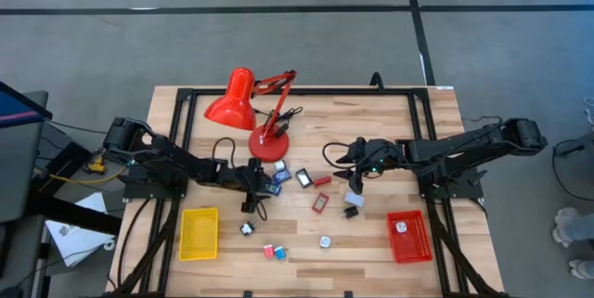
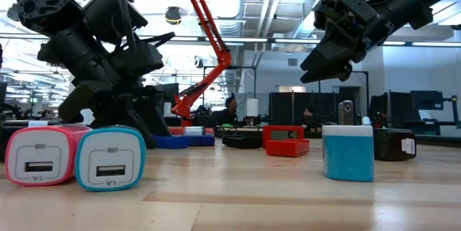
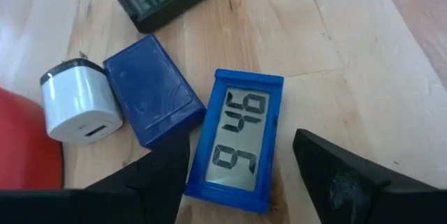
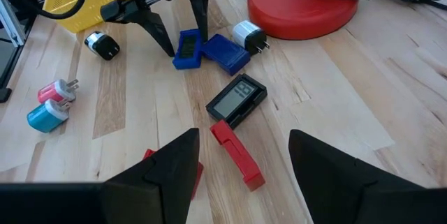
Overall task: Pick & Place Office items
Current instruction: Put the blue digital timer into the yellow bin
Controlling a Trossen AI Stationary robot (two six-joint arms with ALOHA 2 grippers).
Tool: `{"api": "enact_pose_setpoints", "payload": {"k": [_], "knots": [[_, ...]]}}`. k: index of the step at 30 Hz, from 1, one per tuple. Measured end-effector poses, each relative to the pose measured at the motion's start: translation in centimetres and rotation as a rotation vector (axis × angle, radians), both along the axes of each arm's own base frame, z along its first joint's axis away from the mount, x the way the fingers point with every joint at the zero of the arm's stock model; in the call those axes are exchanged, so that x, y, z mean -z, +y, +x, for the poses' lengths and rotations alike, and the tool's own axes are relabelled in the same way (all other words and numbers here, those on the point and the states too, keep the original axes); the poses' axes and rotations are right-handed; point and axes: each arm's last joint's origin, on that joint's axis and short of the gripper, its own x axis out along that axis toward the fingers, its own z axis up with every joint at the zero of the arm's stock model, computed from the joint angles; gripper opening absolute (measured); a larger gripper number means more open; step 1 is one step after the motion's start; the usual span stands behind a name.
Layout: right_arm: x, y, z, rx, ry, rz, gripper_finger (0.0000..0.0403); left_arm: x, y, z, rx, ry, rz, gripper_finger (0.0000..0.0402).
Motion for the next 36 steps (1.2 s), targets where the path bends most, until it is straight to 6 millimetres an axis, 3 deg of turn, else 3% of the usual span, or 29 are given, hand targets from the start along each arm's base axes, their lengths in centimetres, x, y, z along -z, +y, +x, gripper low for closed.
{"api": "enact_pose_setpoints", "payload": {"k": [12, 20, 26, 36], "knots": [[0.0, 0.0, 0.0, 0.000, -0.003, 0.000, 0.0214, 0.0, 0.0, -0.1, 0.037, 0.007, -0.033, 0.0147], [-0.3, 0.0, 0.2, 0.067, -0.050, 0.103, 0.0214, -1.1, -0.3, -0.6, 0.074, -0.002, -0.030, 0.0175], [0.0, 0.0, 1.4, 0.088, -0.109, 0.151, 0.0217, -2.7, -1.0, -0.7, 0.120, -0.085, 0.042, 0.0149], [1.7, 0.1, 5.6, 0.152, -0.248, 0.292, 0.0295, -4.4, -1.6, -0.6, 0.033, -0.184, 0.379, 0.0172]]}}
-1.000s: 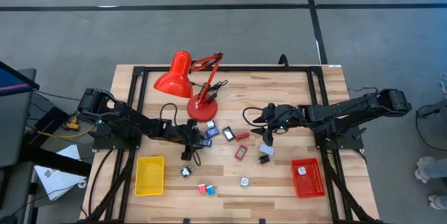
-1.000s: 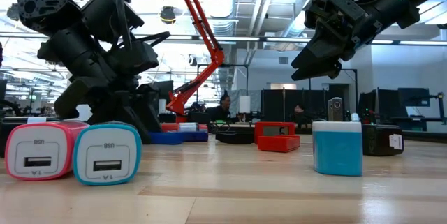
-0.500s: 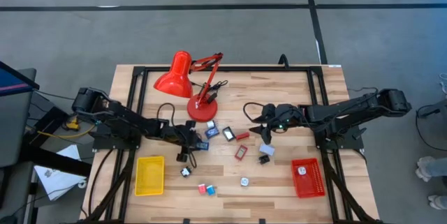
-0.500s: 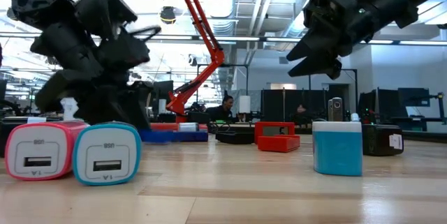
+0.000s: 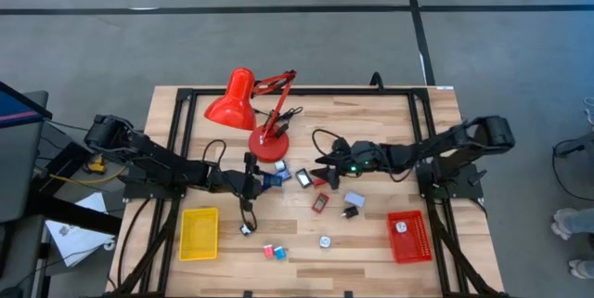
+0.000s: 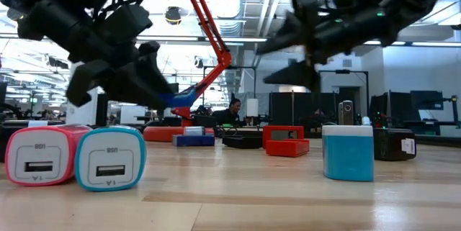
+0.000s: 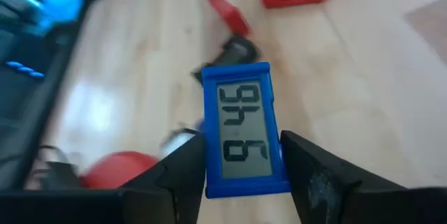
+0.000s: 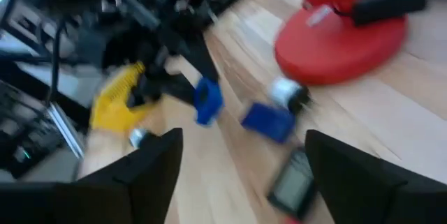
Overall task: Pick & Place Office items
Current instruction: Put the blue digital timer into the yellow bin
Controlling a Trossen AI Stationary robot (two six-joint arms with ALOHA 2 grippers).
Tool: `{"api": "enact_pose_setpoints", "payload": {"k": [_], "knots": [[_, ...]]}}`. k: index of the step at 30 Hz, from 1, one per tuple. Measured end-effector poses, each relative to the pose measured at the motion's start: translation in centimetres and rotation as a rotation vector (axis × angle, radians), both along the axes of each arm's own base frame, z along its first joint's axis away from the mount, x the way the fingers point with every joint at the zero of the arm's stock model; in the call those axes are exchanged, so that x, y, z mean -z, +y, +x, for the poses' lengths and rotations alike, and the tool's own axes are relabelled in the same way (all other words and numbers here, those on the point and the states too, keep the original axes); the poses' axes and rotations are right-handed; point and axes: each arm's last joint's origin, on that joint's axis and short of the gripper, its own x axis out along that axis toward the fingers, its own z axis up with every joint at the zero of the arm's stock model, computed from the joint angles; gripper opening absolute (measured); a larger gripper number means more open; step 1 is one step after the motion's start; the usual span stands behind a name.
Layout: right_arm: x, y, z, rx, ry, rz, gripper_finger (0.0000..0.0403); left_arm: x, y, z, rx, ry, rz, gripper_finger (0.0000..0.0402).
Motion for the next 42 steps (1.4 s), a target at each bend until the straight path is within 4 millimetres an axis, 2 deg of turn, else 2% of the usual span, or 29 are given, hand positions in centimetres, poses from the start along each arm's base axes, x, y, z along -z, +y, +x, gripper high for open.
{"api": "enact_pose_setpoints", "payload": {"k": [7, 12, 16, 21, 24, 29, 37, 42], "knots": [[1.2, 0.6, 3.8, -0.024, 0.003, -0.027, 0.0326, -1.4, -0.3, 0.9, -0.075, -0.063, 0.060, 0.0148], [1.4, 0.8, 6.8, -0.018, -0.013, -0.011, 0.0321, -1.5, -0.3, 0.9, -0.057, -0.047, 0.119, 0.0167], [2.1, 0.6, 8.2, 0.008, 0.001, 0.036, 0.0309, -1.6, -0.2, 1.0, -0.089, -0.056, 0.146, 0.0168], [2.9, 0.7, 9.1, 0.013, 0.013, 0.048, 0.0298, -1.6, -0.2, 1.0, -0.091, -0.059, 0.152, 0.0151], [3.0, 0.7, 9.6, 0.011, 0.004, 0.045, 0.0286, -1.7, -0.2, 1.0, -0.091, -0.062, 0.151, 0.0156], [2.9, 0.8, 10.2, -0.005, 0.004, 0.031, 0.0230, -1.7, -0.2, 1.0, -0.092, -0.067, 0.150, 0.0169], [2.8, 0.9, 10.1, -0.030, 0.012, -0.015, 0.0054, -1.7, -0.2, 1.0, -0.090, -0.061, 0.177, 0.0163], [2.9, 0.9, 10.0, -0.050, 0.023, -0.070, 0.0052, -1.8, -0.2, 1.0, -0.101, -0.080, 0.138, 0.0195]]}}
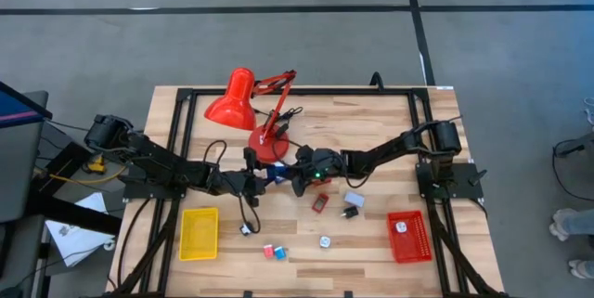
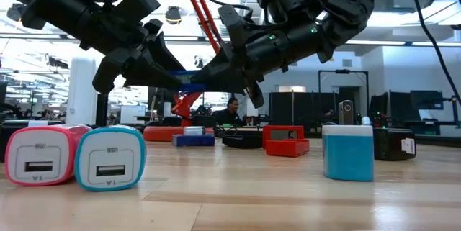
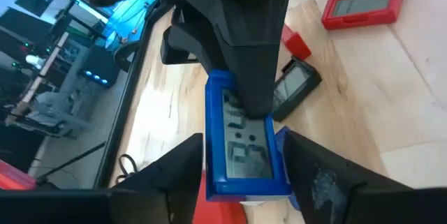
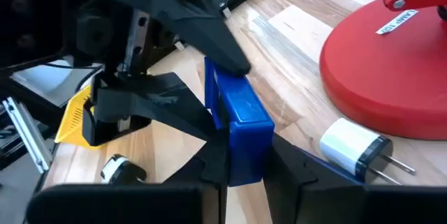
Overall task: Pick & Place Office items
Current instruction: Put the blue digital timer into the yellow bin
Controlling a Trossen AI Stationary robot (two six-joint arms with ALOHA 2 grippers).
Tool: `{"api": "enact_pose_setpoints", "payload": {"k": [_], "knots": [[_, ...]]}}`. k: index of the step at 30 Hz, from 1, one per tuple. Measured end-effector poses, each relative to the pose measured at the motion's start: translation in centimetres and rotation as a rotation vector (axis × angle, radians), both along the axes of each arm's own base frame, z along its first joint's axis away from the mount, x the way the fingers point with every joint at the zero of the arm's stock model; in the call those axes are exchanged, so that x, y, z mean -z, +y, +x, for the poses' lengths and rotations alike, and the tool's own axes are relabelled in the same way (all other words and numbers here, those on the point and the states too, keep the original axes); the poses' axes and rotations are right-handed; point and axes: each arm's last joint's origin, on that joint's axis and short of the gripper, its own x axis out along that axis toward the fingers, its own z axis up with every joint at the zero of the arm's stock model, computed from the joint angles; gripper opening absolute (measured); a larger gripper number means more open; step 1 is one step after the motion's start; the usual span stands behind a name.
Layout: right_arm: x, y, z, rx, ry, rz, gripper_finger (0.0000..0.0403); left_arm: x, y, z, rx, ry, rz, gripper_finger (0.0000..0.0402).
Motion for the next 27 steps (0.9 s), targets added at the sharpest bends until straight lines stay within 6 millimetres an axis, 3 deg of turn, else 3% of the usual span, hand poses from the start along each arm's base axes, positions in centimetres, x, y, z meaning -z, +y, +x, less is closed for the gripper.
{"api": "enact_pose_setpoints", "payload": {"k": [7, 14, 21, 27], "knots": [[0.3, 0.0, -0.1, -0.034, 0.042, -0.086, 0.0052, 0.2, 0.0, -0.1, -0.032, -0.035, -0.137, 0.0256], [0.5, 1.3, -0.3, -0.181, 0.072, -0.380, 0.0052, 0.3, -0.2, 0.0, -0.087, -0.102, -0.379, 0.0310], [0.5, 2.6, -0.4, -0.169, 0.091, -0.547, 0.0052, 0.3, -0.2, 0.0, -0.202, -0.194, -0.606, 0.0320], [-0.1, 2.7, 0.3, -0.189, 0.156, -0.561, 0.0052, 0.4, -0.5, 0.0, -0.119, -0.145, -0.675, 0.0304]]}}
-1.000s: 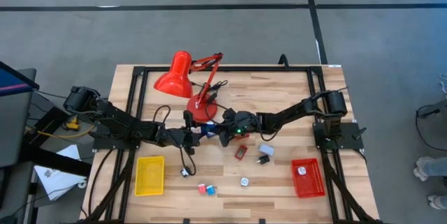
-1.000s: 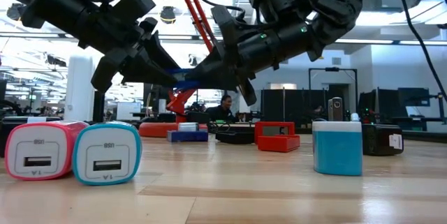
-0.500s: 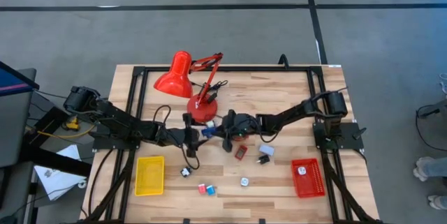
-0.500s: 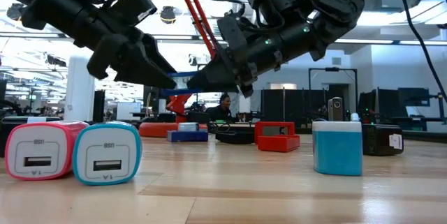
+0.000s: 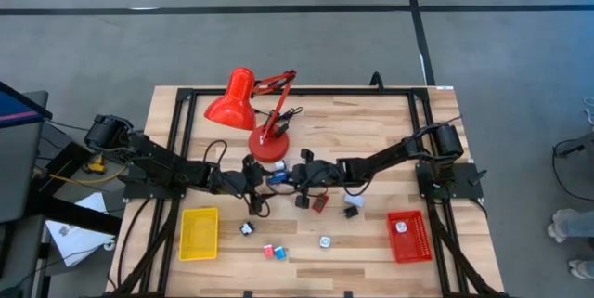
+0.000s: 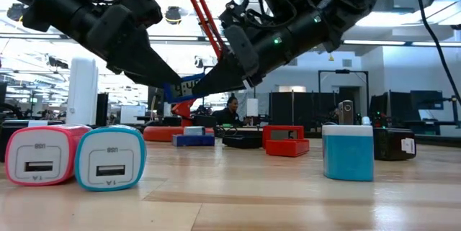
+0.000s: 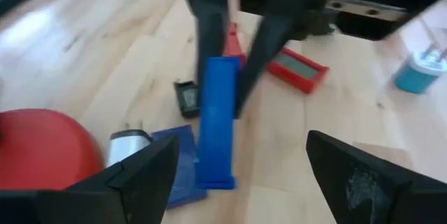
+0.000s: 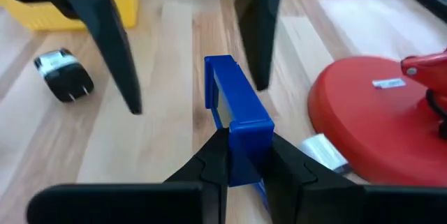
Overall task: Pick & Place Office items
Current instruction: Put the blue digital timer into the yellow bin
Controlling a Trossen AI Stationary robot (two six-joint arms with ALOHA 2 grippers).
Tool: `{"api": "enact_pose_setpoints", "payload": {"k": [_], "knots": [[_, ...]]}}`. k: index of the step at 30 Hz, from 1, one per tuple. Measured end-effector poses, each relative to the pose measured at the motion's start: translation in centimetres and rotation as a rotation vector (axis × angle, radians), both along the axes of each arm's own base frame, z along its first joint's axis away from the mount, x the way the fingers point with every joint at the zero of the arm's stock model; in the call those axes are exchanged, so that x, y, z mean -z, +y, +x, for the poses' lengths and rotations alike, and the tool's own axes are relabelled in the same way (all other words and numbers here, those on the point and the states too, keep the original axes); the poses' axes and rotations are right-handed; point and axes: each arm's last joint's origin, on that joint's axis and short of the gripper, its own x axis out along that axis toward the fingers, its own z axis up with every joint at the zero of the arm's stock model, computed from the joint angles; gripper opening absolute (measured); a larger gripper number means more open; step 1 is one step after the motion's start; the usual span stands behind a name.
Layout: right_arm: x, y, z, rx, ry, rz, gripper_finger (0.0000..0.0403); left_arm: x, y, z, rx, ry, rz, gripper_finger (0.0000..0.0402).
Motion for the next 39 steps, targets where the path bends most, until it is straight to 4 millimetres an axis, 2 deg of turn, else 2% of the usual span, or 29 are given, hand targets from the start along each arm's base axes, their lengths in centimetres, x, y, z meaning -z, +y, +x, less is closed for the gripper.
{"api": "enact_pose_setpoints", "payload": {"k": [6, 11, 21, 25, 31, 35, 39], "knots": [[-0.4, 0.5, 0.3, -0.017, 0.020, -0.009, 0.0052, 0.0, 0.1, 0.0, 0.019, 0.011, 0.042, 0.0250], [-0.3, 1.0, 0.2, -0.029, 0.023, -0.013, 0.0054, 0.0, 0.7, 0.1, -0.004, 0.012, 0.036, 0.0186], [-0.3, 1.2, 0.1, -0.028, 0.022, -0.012, 0.0056, 0.1, 0.9, 0.3, 0.082, 0.027, -0.032, 0.0056], [-0.3, 1.2, 0.1, -0.026, 0.023, -0.013, 0.0062, 0.1, 1.0, 0.3, 0.083, 0.029, -0.020, 0.0052], [-0.1, 1.6, 0.0, -0.074, 0.057, -0.014, 0.0098, 0.4, 0.9, 0.0, 0.106, 0.069, -0.012, 0.0061], [-0.2, 1.7, -0.3, -0.115, 0.091, 0.059, 0.0146, 0.0, 1.0, -0.8, 0.122, 0.123, -0.019, 0.0061], [-1.3, 1.3, -1.2, -0.095, 0.148, 0.068, 0.0215, -1.5, 0.7, -2.2, 0.172, 0.132, -0.069, 0.0052]]}}
